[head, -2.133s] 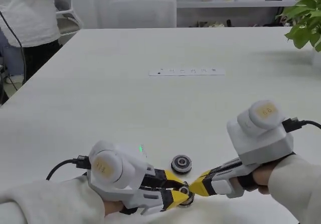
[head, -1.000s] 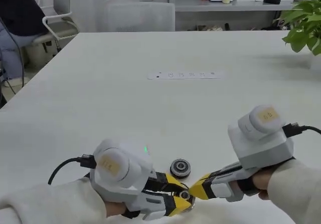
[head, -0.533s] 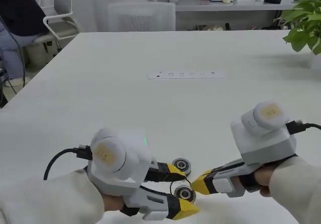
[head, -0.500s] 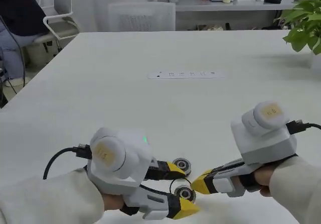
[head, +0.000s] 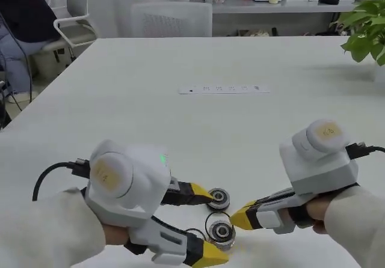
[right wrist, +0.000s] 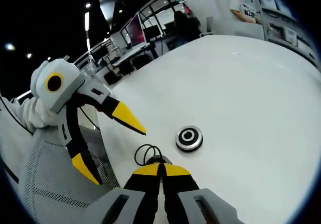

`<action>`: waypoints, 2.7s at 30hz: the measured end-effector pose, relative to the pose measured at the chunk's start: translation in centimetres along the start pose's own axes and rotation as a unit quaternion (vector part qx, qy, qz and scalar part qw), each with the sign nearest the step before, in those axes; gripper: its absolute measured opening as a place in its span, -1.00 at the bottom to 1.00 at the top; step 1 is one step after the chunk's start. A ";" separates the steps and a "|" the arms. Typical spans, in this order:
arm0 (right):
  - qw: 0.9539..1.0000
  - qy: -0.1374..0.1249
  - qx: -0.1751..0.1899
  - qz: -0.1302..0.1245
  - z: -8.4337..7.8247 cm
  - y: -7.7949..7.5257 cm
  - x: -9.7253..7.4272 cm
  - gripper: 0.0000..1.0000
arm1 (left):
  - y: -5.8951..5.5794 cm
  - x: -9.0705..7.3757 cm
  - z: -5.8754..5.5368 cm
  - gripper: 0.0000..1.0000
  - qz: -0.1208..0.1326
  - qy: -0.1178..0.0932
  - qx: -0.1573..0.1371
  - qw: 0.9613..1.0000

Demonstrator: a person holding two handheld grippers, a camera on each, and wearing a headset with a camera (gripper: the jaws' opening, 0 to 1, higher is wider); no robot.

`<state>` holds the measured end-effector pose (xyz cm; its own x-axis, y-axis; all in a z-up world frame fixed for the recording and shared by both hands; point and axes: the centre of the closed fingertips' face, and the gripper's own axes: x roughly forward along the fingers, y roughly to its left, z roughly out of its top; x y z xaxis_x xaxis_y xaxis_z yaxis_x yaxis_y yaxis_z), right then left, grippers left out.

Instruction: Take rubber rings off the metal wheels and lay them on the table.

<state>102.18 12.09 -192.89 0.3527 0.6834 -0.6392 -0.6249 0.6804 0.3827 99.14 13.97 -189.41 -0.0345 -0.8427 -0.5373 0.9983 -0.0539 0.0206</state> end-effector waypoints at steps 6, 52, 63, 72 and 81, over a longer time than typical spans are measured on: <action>1.000 -0.003 0.001 0.001 0.2 0.0 0.0 -1.00 | -0.3 -1.0 -0.4 0.15 -0.011 0.004 -0.001 1.000; 0.999 -0.040 0.008 0.024 2.0 1.9 -0.1 -1.00 | 1.9 -7.6 -2.8 0.50 0.088 -0.074 -0.108 0.987; 0.999 -0.037 0.003 0.036 2.1 3.1 0.5 -1.00 | 1.7 -7.2 -3.3 0.65 0.084 -0.066 -0.112 0.988; 0.998 -0.032 0.004 0.049 1.8 3.8 1.2 -1.00 | 1.6 -6.9 -3.9 0.86 0.081 -0.053 -0.112 0.989; 0.998 -0.016 -0.036 0.056 0.6 5.0 2.9 -1.00 | 1.5 -6.8 -4.2 0.93 0.076 -0.050 -0.114 0.989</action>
<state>100.49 17.59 -192.47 0.2993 0.7627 -0.5733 -0.7090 0.5799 0.4013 101.05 21.87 -189.23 0.1236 -0.8816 -0.4555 0.9763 0.1902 -0.1031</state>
